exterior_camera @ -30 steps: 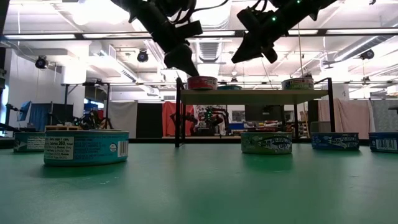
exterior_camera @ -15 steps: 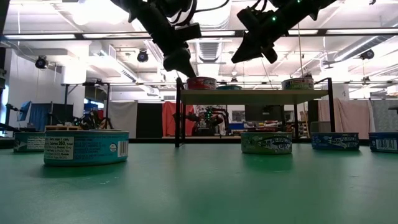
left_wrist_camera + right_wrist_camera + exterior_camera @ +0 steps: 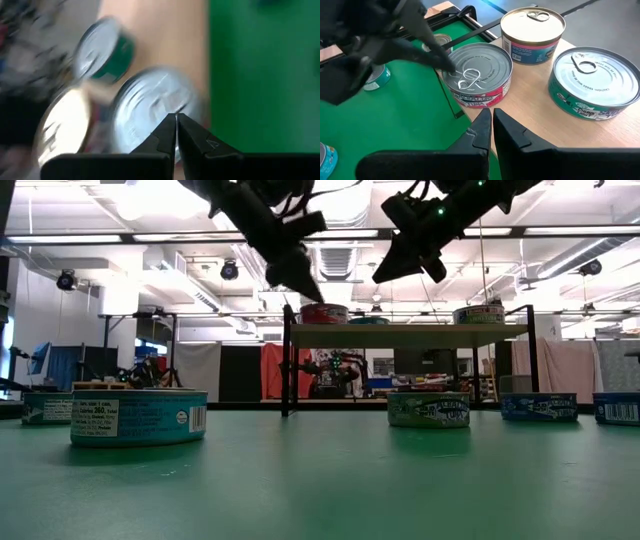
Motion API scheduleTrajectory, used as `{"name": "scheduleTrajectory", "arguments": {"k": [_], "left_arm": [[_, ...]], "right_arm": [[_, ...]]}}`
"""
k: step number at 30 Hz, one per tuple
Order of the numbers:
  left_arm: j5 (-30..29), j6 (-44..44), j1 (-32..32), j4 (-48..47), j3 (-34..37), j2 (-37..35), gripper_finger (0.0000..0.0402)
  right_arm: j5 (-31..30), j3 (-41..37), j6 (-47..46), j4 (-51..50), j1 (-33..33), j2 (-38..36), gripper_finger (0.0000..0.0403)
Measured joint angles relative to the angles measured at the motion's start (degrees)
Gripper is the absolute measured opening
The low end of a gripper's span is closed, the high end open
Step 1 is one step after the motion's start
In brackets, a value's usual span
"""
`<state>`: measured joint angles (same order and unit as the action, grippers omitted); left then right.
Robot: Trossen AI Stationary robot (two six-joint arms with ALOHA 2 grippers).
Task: Stack canned seafood by type on shelf
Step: Put the red tuna can on the shelf
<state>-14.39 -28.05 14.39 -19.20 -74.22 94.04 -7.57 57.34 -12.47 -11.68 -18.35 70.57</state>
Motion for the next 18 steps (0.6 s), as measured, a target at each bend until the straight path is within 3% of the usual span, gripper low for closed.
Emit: {"name": "scheduleTrajectory", "arguments": {"k": [2,4,10,18], "left_arm": [[7.8,-0.2,0.1,1.4,0.0,0.0,0.0],[10.8,-0.4,0.0,2.4,0.0,0.0,0.0],[6.3,-0.4,0.2,3.4,0.0,0.0,0.0],[6.3,-0.4,0.1,3.0,0.0,0.0,0.0]], "right_arm": [[0.0,0.0,0.0,0.0,0.0,0.0,0.0009],[0.0,0.0,0.0,0.0,0.0,0.0,0.0009],[0.0,0.0,0.0,0.0,0.0,0.0,0.0009],[0.0,0.0,0.0,0.0,0.1,0.0,0.0009]]}}
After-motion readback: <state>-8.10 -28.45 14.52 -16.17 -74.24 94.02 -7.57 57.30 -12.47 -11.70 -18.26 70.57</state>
